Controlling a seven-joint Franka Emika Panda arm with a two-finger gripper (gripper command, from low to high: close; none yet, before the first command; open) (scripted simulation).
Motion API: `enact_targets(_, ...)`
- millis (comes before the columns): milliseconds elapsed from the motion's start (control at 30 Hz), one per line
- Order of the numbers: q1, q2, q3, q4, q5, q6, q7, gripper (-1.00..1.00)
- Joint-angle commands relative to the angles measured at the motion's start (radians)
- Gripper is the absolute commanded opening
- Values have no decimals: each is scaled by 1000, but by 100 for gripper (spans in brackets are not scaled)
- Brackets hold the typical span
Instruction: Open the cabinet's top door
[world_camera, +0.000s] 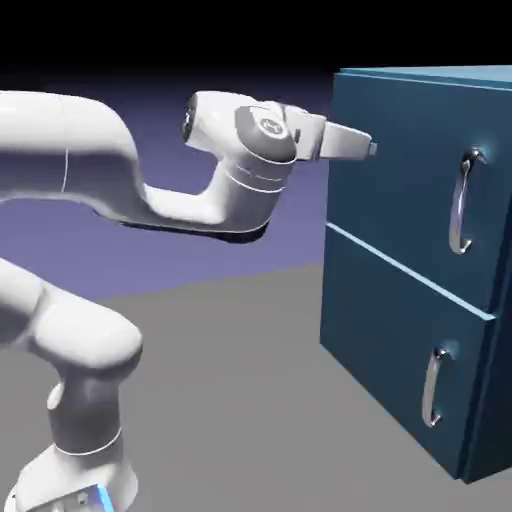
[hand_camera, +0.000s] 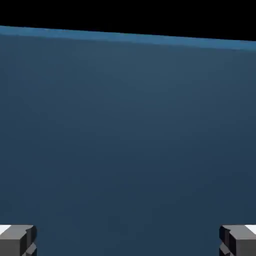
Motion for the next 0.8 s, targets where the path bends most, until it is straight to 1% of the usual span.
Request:
enact_targets(0, 15, -7, -18, 10, -44, 0, 30, 0)
enact_targets(767, 367, -160, -434, 230, -1044, -6, 731, 0)
